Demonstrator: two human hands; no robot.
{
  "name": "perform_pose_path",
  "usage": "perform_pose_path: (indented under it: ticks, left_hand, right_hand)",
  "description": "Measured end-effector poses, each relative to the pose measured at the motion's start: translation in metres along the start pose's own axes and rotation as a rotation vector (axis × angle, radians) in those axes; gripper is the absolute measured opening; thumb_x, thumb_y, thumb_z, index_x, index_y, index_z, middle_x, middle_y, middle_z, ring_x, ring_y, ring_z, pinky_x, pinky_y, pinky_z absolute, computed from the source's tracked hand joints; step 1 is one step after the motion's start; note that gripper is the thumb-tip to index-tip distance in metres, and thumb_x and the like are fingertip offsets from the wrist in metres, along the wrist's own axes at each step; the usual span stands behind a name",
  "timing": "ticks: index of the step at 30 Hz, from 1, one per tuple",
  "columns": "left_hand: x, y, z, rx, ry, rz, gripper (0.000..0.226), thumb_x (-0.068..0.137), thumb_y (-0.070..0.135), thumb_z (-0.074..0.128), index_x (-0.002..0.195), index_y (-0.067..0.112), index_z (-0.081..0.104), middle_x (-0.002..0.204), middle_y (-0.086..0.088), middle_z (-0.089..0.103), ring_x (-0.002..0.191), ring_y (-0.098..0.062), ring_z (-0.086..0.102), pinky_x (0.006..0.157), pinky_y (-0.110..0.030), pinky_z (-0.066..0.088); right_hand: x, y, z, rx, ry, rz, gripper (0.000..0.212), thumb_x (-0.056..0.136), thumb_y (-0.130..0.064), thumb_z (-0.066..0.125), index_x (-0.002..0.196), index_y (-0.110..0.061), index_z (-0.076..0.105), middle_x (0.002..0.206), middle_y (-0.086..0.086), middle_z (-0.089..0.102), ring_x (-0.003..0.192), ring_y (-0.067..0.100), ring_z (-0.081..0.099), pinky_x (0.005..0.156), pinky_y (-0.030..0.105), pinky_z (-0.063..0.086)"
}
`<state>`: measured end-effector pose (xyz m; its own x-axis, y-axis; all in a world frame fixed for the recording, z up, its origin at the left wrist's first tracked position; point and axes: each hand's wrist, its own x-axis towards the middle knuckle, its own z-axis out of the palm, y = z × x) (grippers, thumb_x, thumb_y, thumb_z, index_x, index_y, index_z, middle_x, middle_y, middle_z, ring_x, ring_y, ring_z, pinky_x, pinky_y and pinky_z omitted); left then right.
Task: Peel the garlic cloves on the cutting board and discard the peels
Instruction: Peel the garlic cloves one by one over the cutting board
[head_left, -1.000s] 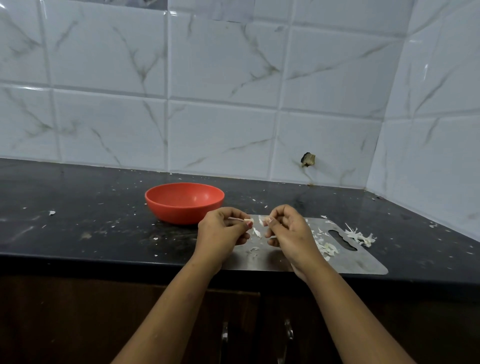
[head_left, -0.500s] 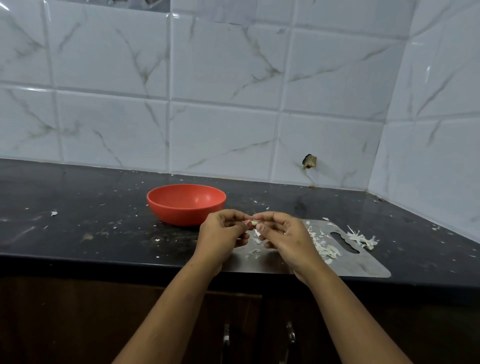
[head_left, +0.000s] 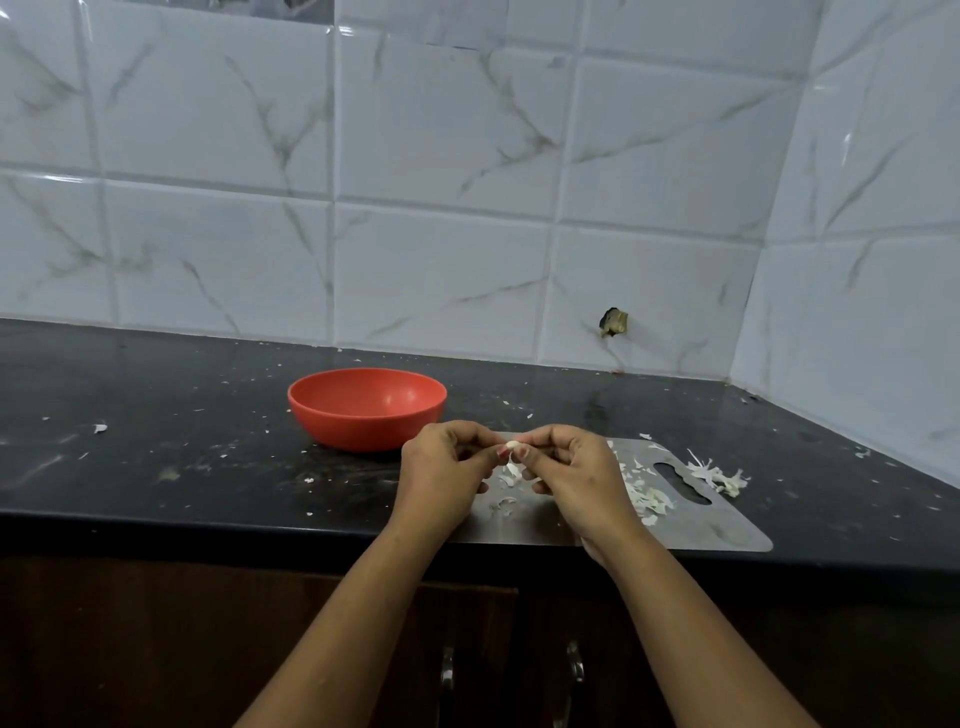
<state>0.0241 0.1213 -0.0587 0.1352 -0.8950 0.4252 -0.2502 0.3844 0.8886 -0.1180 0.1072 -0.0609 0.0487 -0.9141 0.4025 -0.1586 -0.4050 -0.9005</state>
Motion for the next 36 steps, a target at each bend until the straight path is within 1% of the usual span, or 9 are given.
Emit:
perform_pose_path:
  ticks: [9,11,15,20,27,31,32,34,36]
  left_hand:
    - [-0.003,-0.004,0.006,0.384,0.125,0.261,0.005,0.083,0.020,0.073,0.087,0.020,0.076,0.075,0.010,0.071,0.069,-0.002,0.063,0.067,-0.023,0.053]
    - [-0.003,-0.005,0.006,0.385,0.137,0.277,0.006,0.083,0.018,0.073,0.088,0.019,0.076,0.076,0.010,0.071,0.069,-0.001,0.063,0.065,-0.017,0.051]
    - [-0.001,-0.003,0.003,0.262,0.114,0.194,0.006,0.082,0.014,0.074,0.085,0.019,0.076,0.068,0.017,0.065,0.061,0.010,0.059,0.060,-0.005,0.043]
    - [0.002,-0.003,0.000,0.133,0.047,0.088,0.006,0.082,0.016,0.074,0.086,0.021,0.075,0.076,0.007,0.070,0.071,-0.008,0.066,0.068,-0.027,0.058]
    - [0.003,-0.002,-0.001,0.103,0.028,0.022,0.006,0.083,0.016,0.073,0.084,0.022,0.075,0.079,0.002,0.070,0.074,-0.016,0.067,0.066,-0.030,0.059]
    - [0.003,-0.005,-0.002,0.145,0.098,-0.003,0.008,0.085,0.022,0.071,0.079,0.027,0.073,0.074,0.006,0.069,0.065,-0.008,0.058,0.065,-0.024,0.050]
    - [0.003,-0.004,-0.002,0.125,0.109,-0.013,0.009,0.086,0.022,0.070,0.079,0.027,0.072,0.075,0.007,0.069,0.065,-0.006,0.058,0.065,-0.023,0.049]
    - [0.004,-0.004,-0.002,0.085,0.122,-0.040,0.010,0.087,0.020,0.067,0.079,0.026,0.069,0.077,0.010,0.071,0.070,-0.005,0.062,0.070,-0.025,0.051]
    - [0.005,-0.004,-0.002,0.076,0.125,-0.089,0.010,0.089,0.017,0.066,0.081,0.023,0.066,0.079,0.010,0.072,0.071,-0.004,0.062,0.072,-0.027,0.052]
  right_hand:
    - [0.000,-0.001,0.000,-0.033,-0.015,-0.001,0.008,0.088,-0.010,0.068,0.083,-0.015,0.072,0.070,-0.002,0.071,0.063,0.002,0.061,0.057,0.014,0.047]
    - [0.000,-0.001,0.000,-0.032,-0.016,-0.002,0.010,0.087,-0.010,0.069,0.081,-0.017,0.073,0.070,-0.002,0.070,0.064,0.003,0.060,0.057,0.015,0.047]
    - [0.000,-0.002,-0.001,-0.020,-0.020,-0.009,0.012,0.086,-0.012,0.070,0.081,-0.021,0.074,0.071,-0.003,0.070,0.063,0.003,0.059,0.057,0.015,0.046]
    - [0.000,-0.001,0.000,-0.043,0.010,-0.033,0.011,0.082,-0.013,0.076,0.075,-0.022,0.073,0.067,-0.005,0.069,0.061,0.002,0.058,0.053,0.015,0.044]
    - [0.003,0.001,0.000,-0.062,-0.010,0.010,0.012,0.083,-0.010,0.073,0.074,-0.016,0.068,0.059,-0.006,0.064,0.056,0.004,0.056,0.055,0.019,0.044]
    - [0.007,0.001,-0.002,-0.194,0.046,0.020,0.007,0.091,-0.014,0.062,0.086,-0.017,0.066,0.085,-0.003,0.066,0.083,0.013,0.060,0.072,0.022,0.047]
    - [0.008,0.001,-0.002,-0.315,-0.021,-0.007,0.005,0.092,-0.019,0.063,0.095,-0.020,0.067,0.099,-0.004,0.065,0.094,0.012,0.059,0.079,0.023,0.046]
    - [0.011,0.004,0.000,-0.649,-0.241,-0.079,0.031,0.090,-0.035,0.064,0.120,-0.028,0.060,0.127,-0.005,0.054,0.120,0.013,0.048,0.098,0.030,0.041]
    - [0.015,0.007,0.007,-0.860,-0.350,-0.098,0.044,0.090,-0.045,0.059,0.131,-0.031,0.053,0.135,-0.004,0.048,0.127,0.016,0.042,0.105,0.035,0.038]
